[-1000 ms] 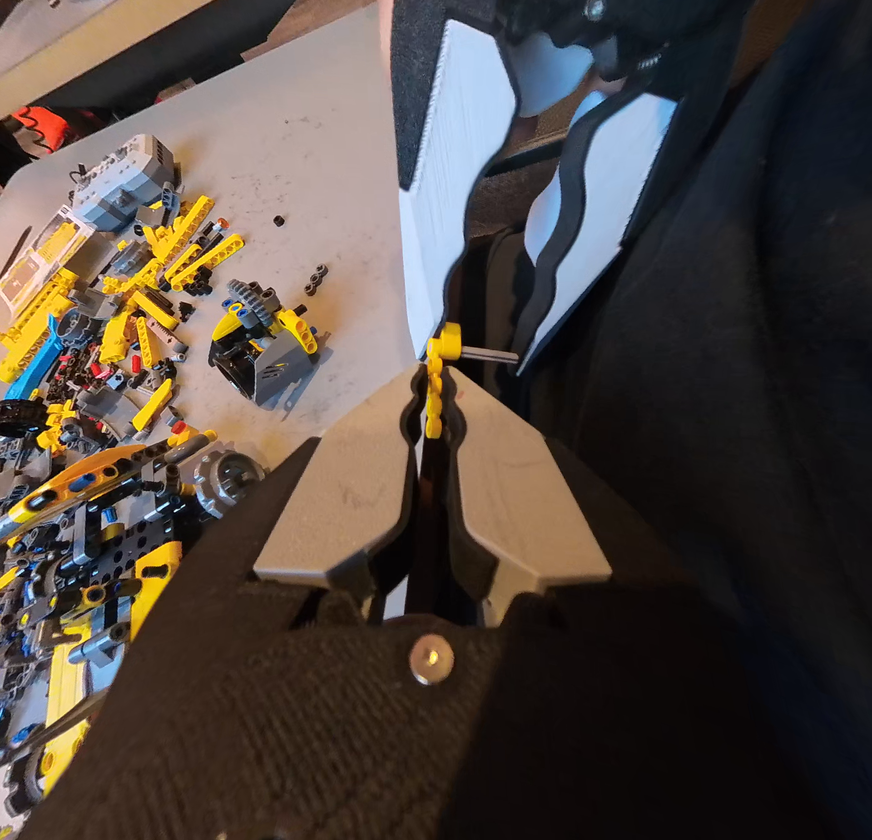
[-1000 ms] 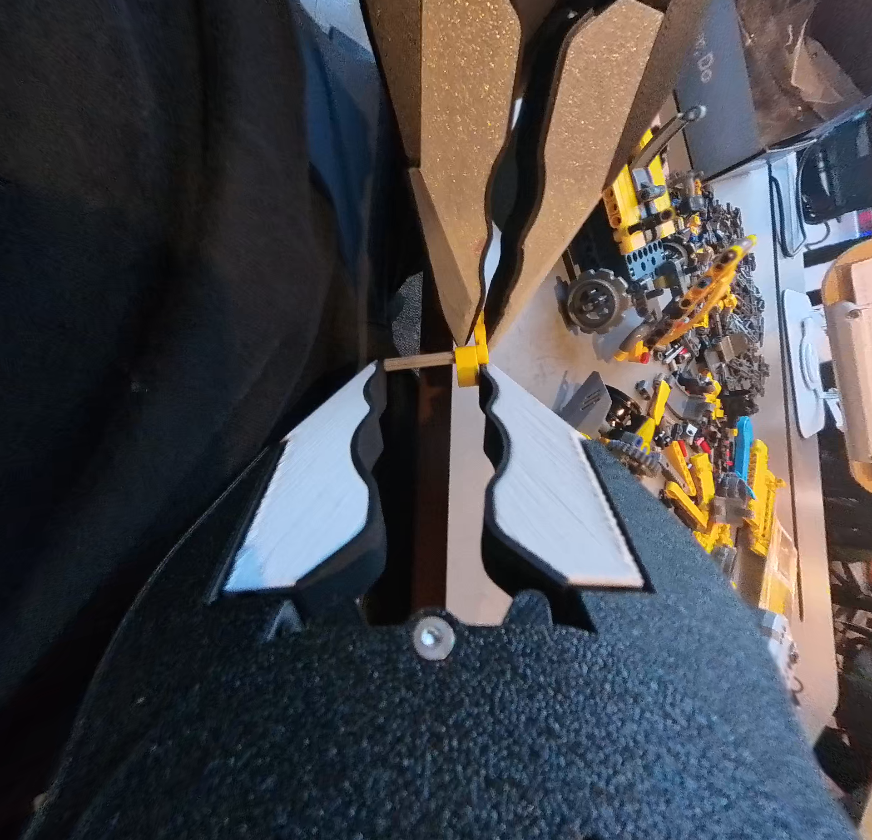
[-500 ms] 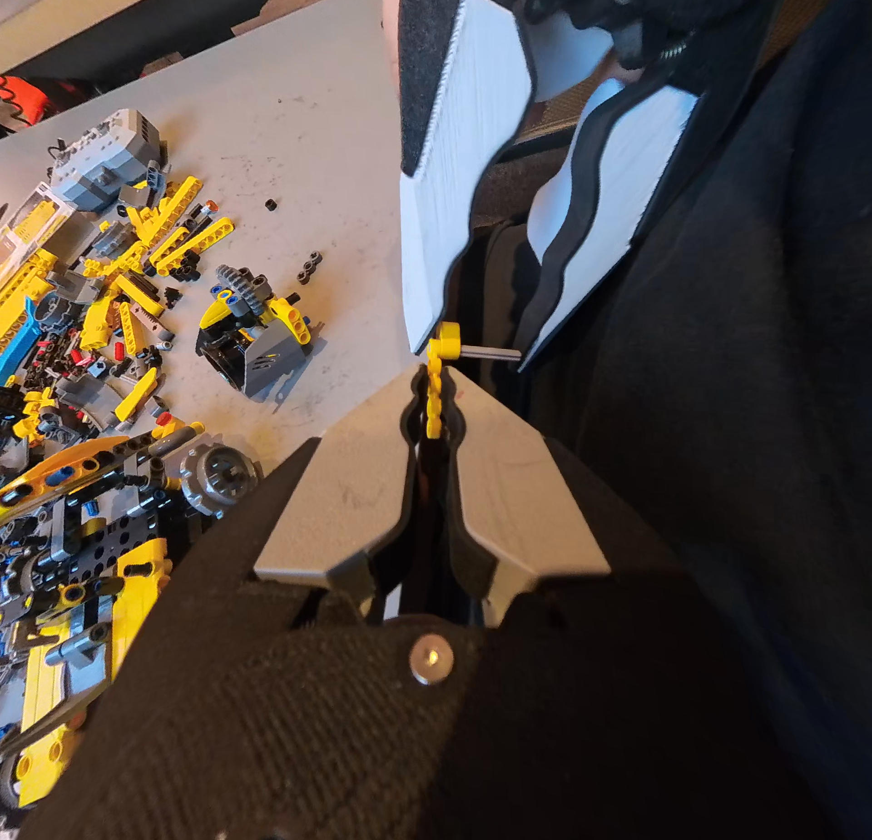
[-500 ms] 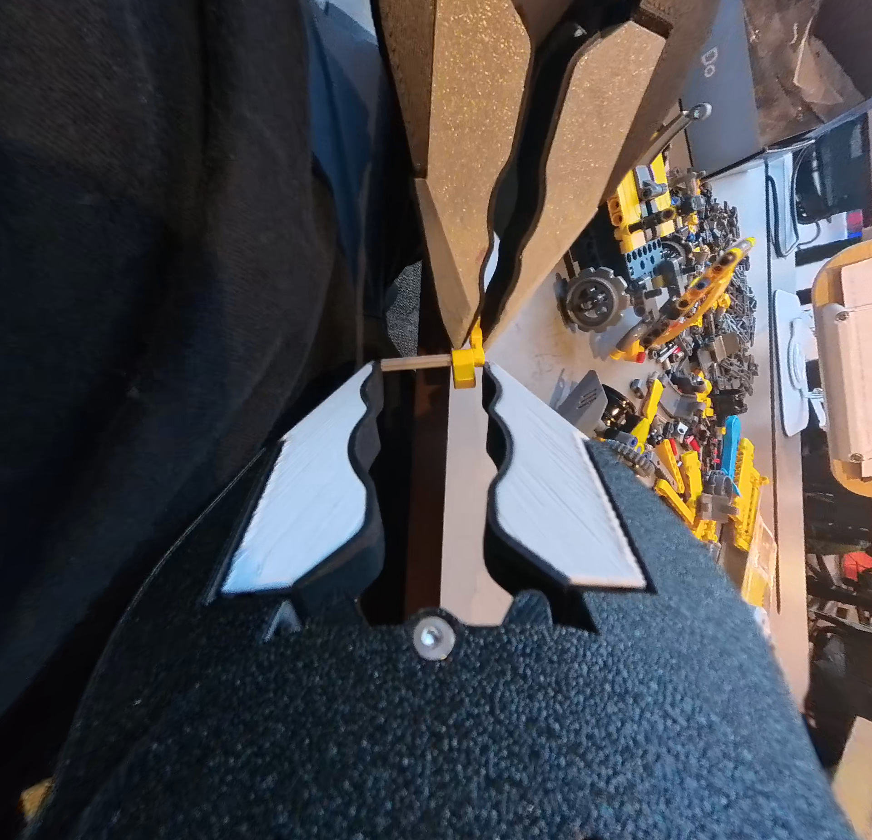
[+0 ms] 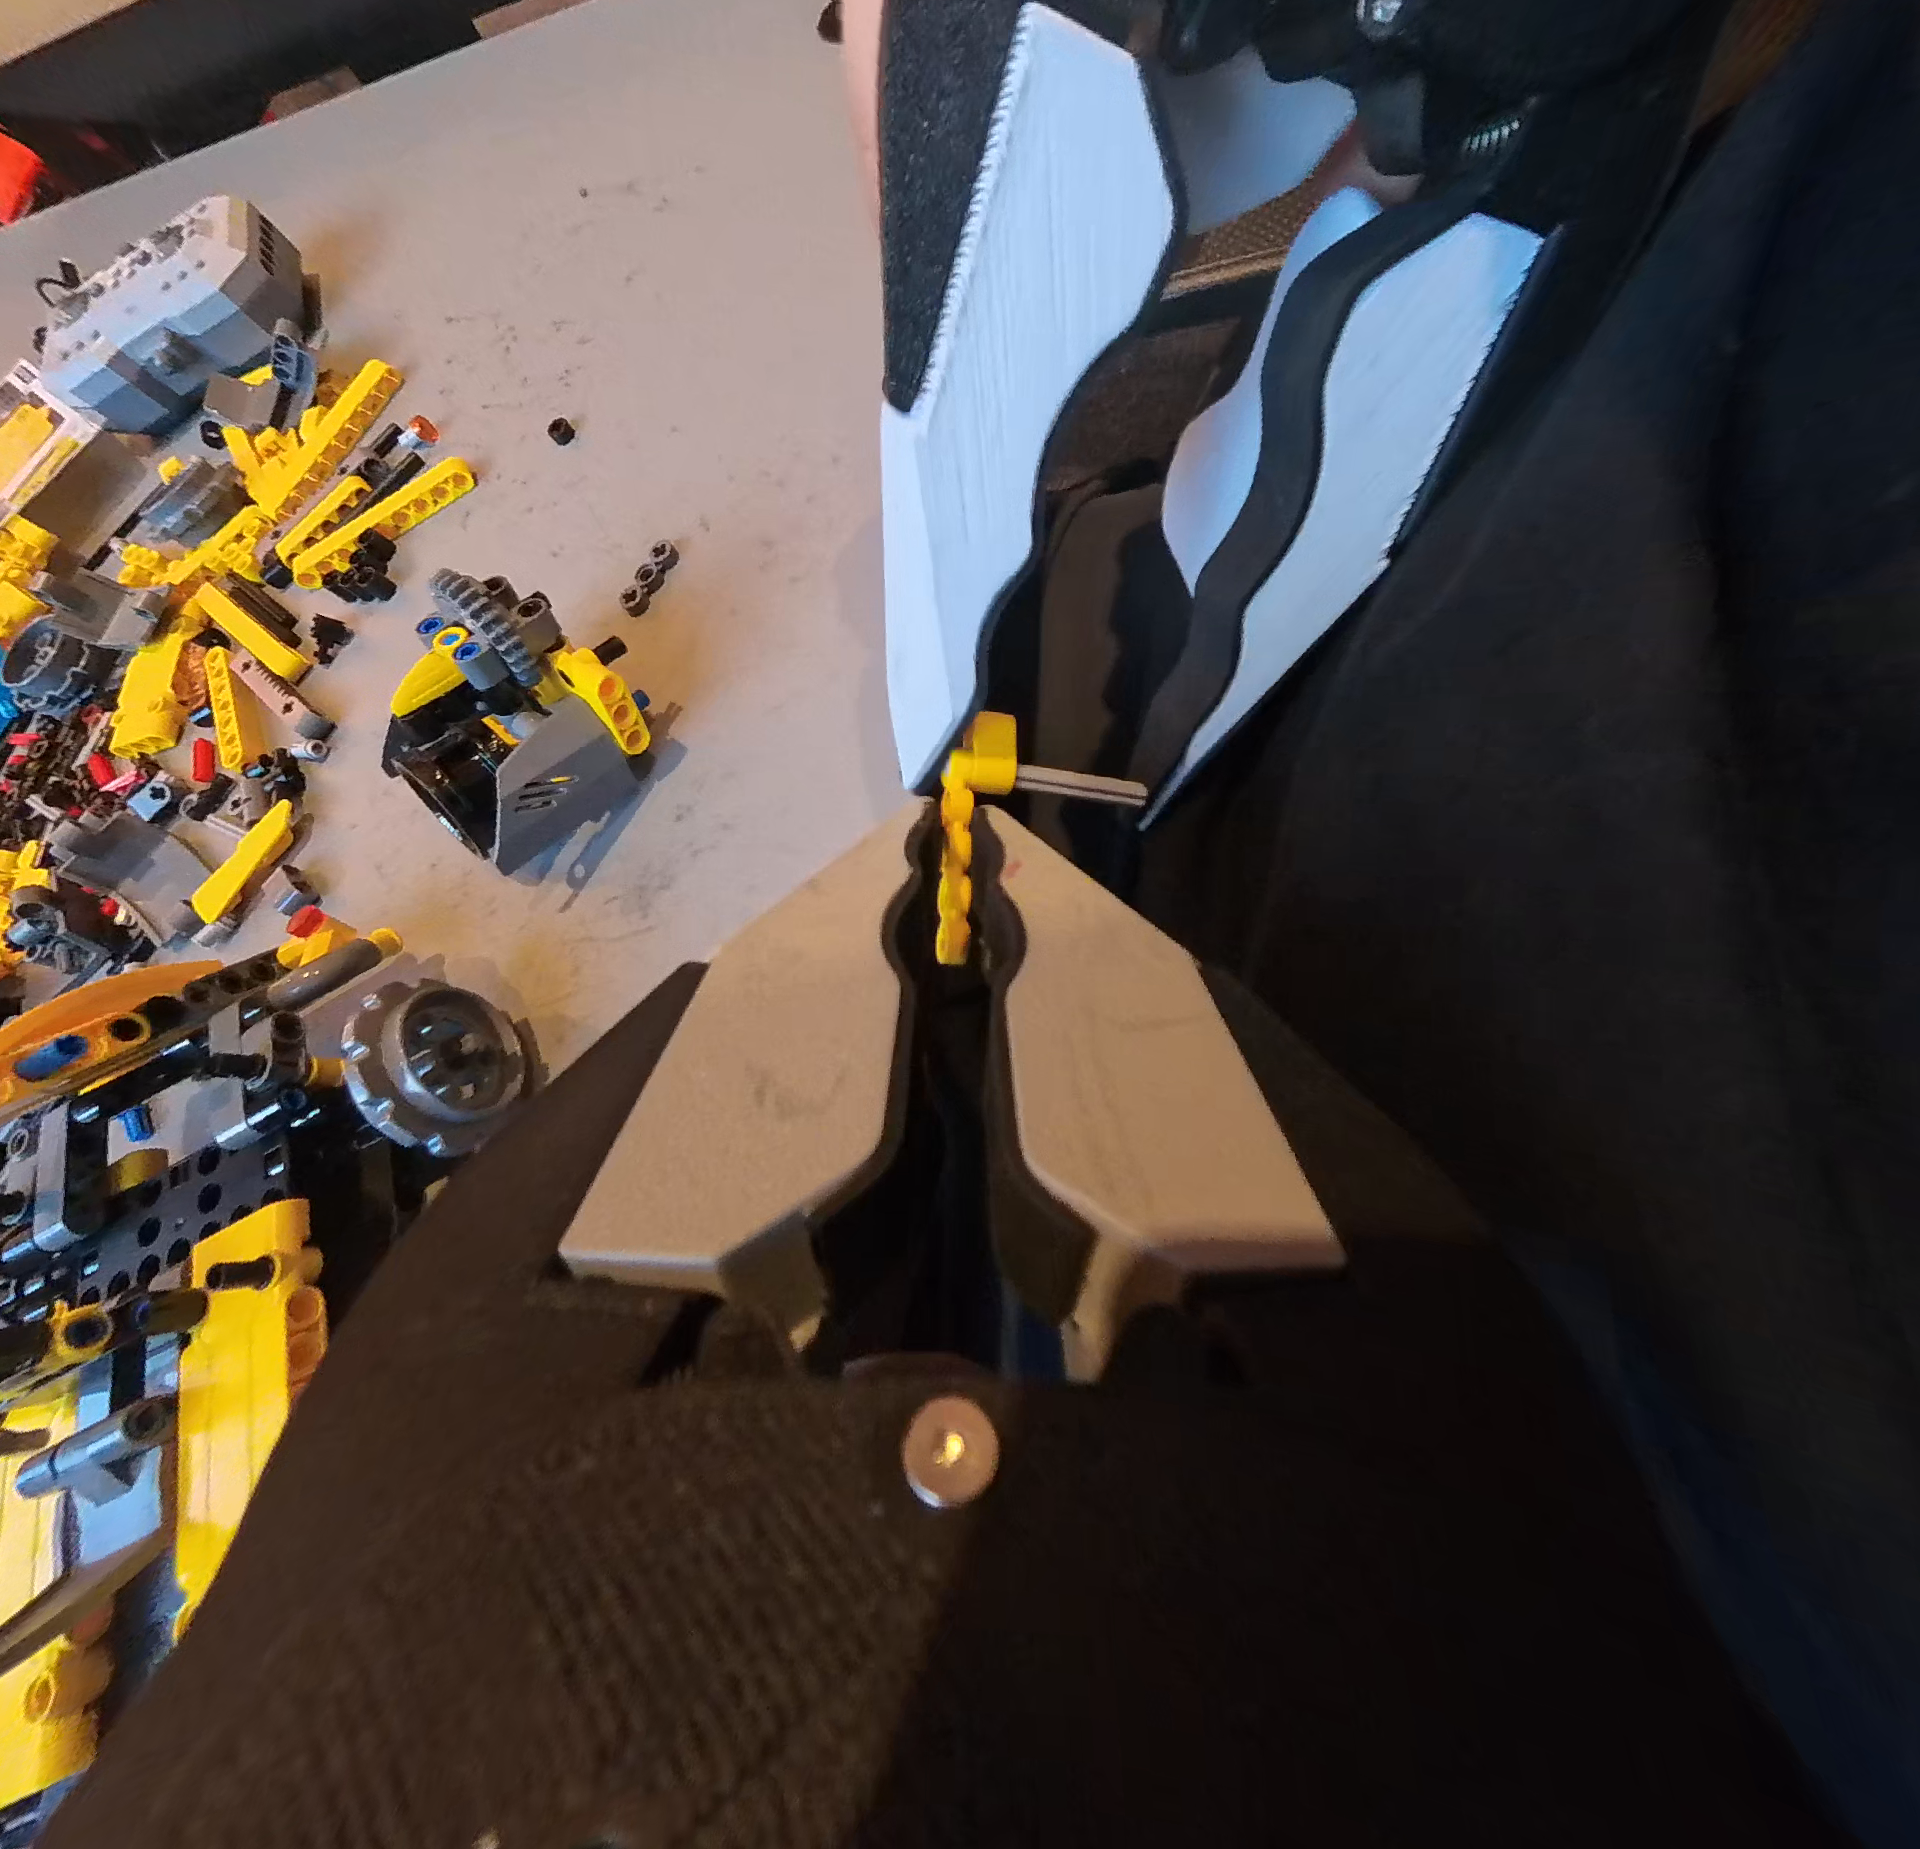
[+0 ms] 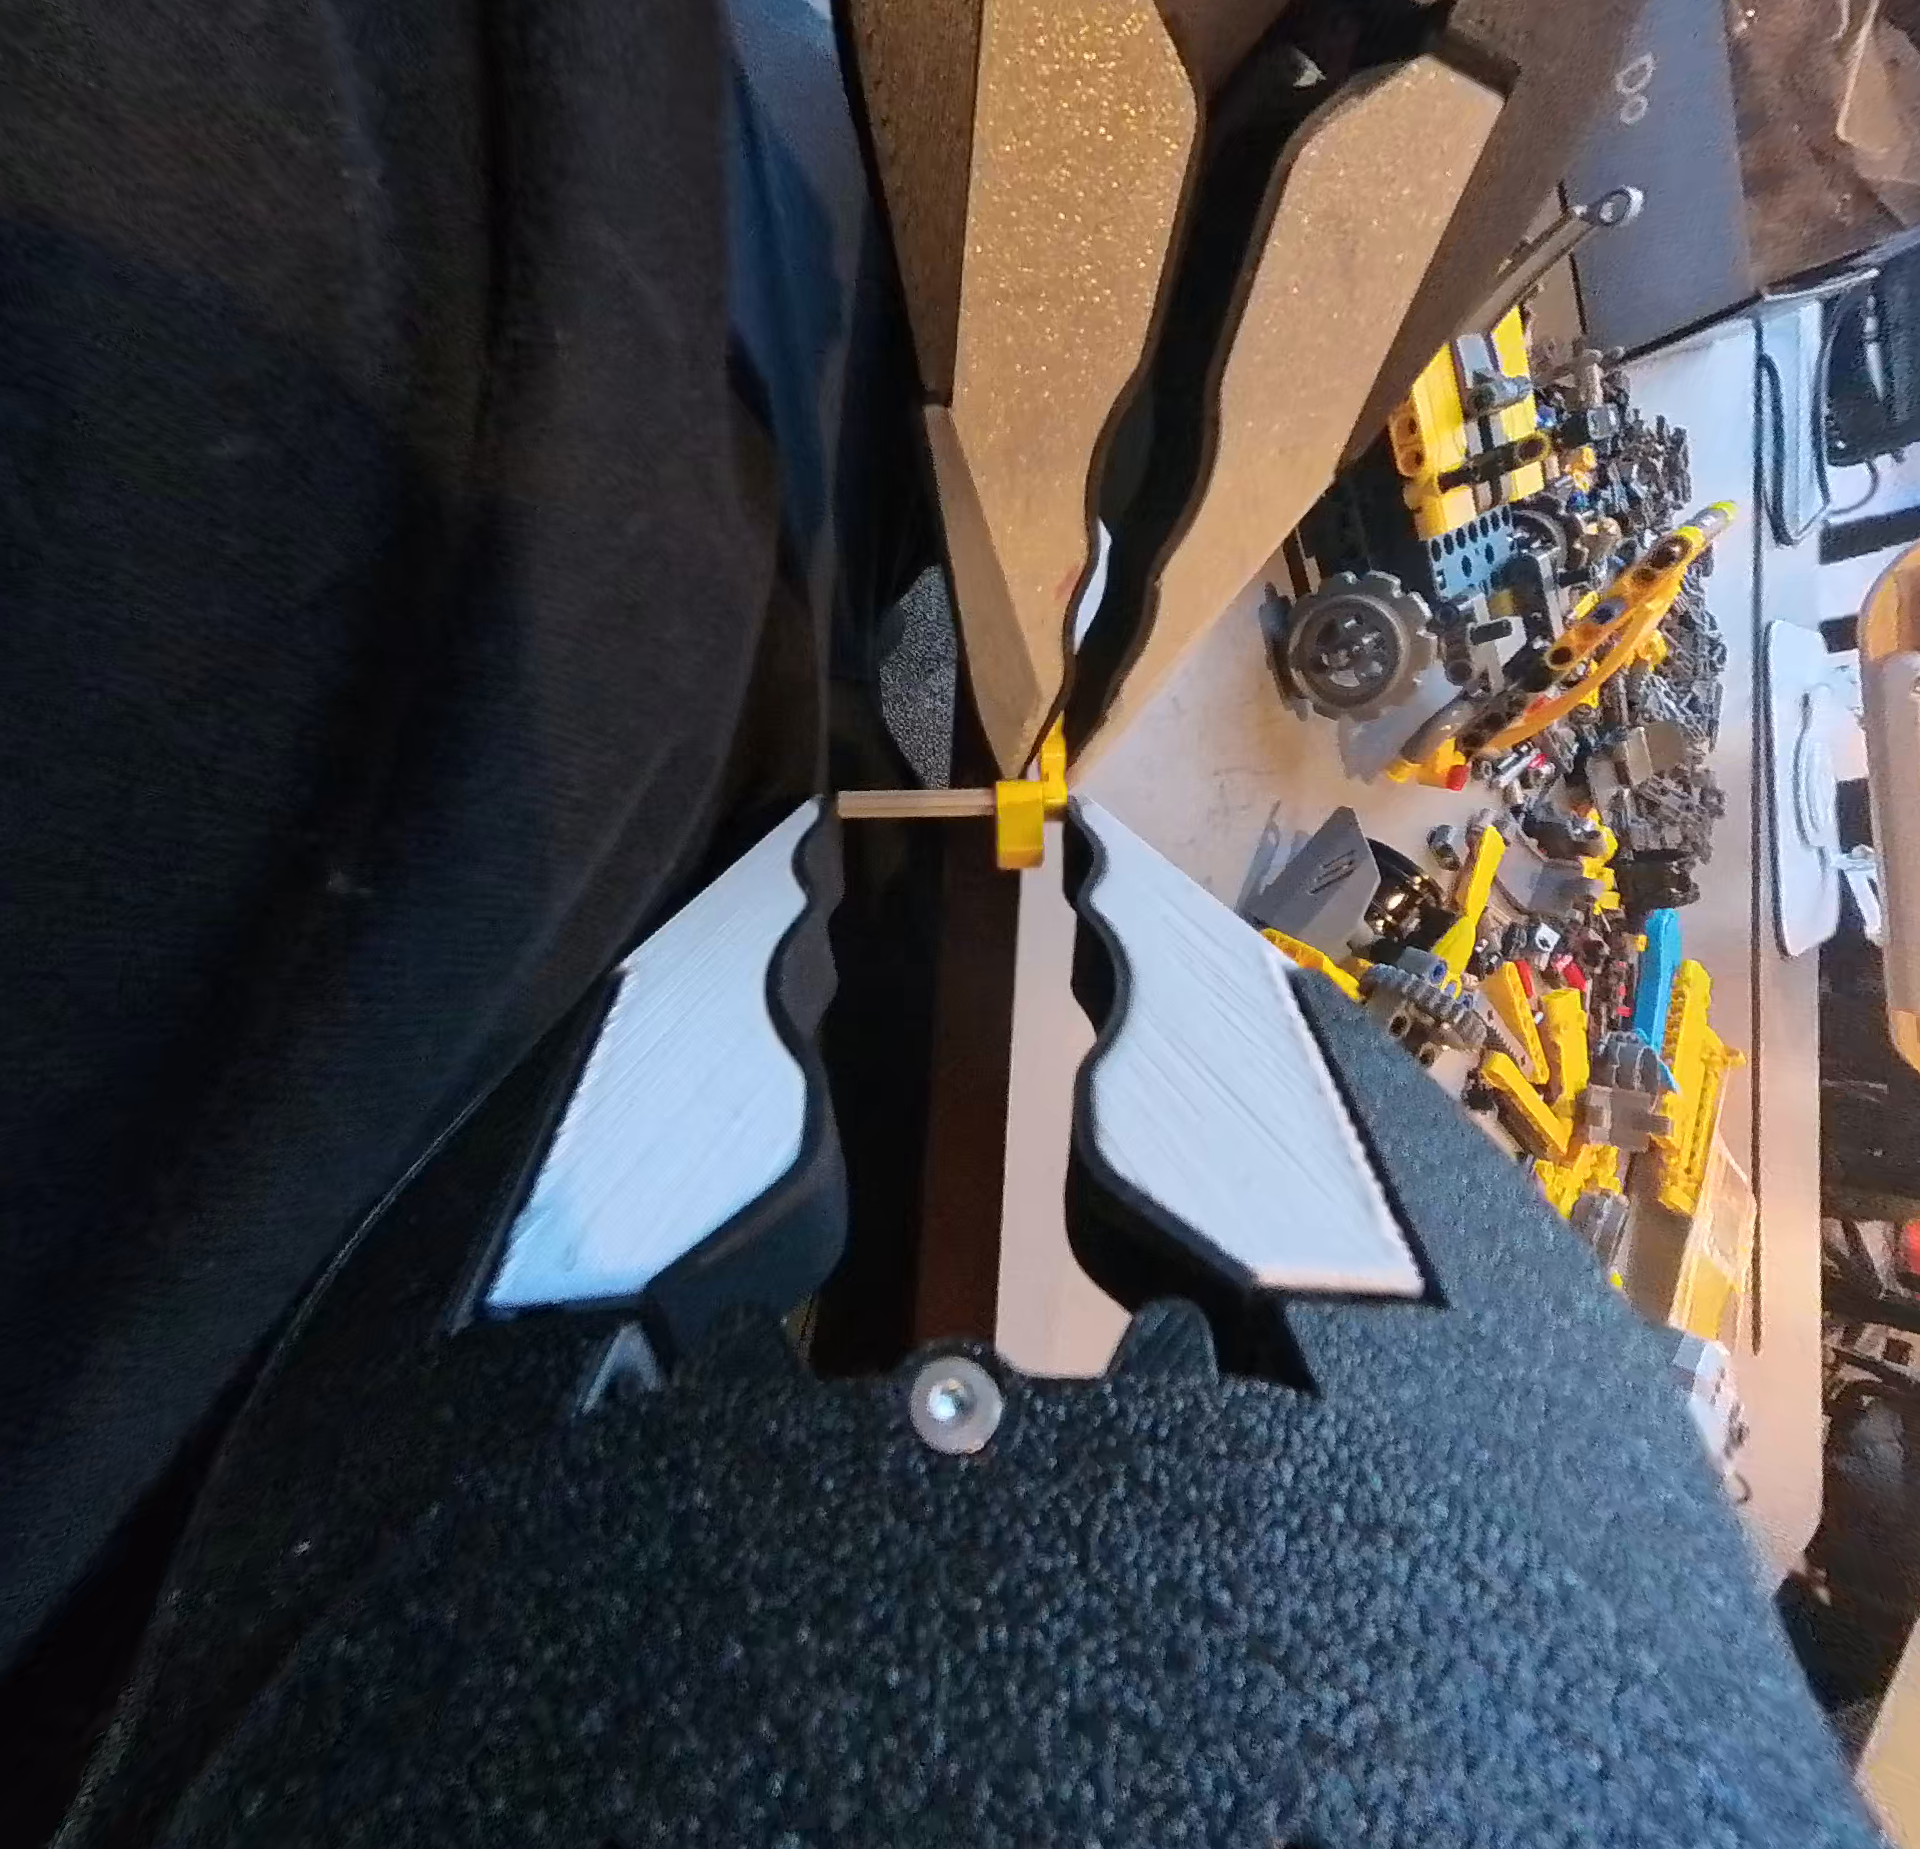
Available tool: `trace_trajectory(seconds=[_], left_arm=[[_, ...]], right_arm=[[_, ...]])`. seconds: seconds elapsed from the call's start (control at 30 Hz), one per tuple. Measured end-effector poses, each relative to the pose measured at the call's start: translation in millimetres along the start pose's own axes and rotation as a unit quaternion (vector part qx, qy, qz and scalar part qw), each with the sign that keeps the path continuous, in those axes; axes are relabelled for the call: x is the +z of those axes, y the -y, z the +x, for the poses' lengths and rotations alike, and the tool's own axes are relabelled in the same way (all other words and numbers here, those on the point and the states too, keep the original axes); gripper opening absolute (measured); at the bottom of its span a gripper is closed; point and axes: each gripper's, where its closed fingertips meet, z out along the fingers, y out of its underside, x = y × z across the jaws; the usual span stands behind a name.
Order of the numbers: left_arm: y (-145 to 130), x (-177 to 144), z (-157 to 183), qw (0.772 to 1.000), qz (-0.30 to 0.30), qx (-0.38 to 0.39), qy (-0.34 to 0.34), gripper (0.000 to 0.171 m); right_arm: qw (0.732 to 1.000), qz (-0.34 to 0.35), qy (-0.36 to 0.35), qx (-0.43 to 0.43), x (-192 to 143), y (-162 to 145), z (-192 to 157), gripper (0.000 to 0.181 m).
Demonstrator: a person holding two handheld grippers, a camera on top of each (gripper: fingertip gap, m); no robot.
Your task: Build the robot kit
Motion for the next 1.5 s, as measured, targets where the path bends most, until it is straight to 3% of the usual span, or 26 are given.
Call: trace_trajectory(seconds=[0.53,1.5], left_arm=[[-0.7,1.3,2.6,1.0,-0.007,0.001,-0.001,0.002],[-13.8,7.5,15.6,0.999,-0.042,0.009,-0.016,0.001]], right_arm=[[1.0,-0.015,0.008,0.009,0.0,-2.6,-2.8,0.041],[0.986,-0.01,0.082,0.143,5.6,-5.9,-23.0,0.038]])
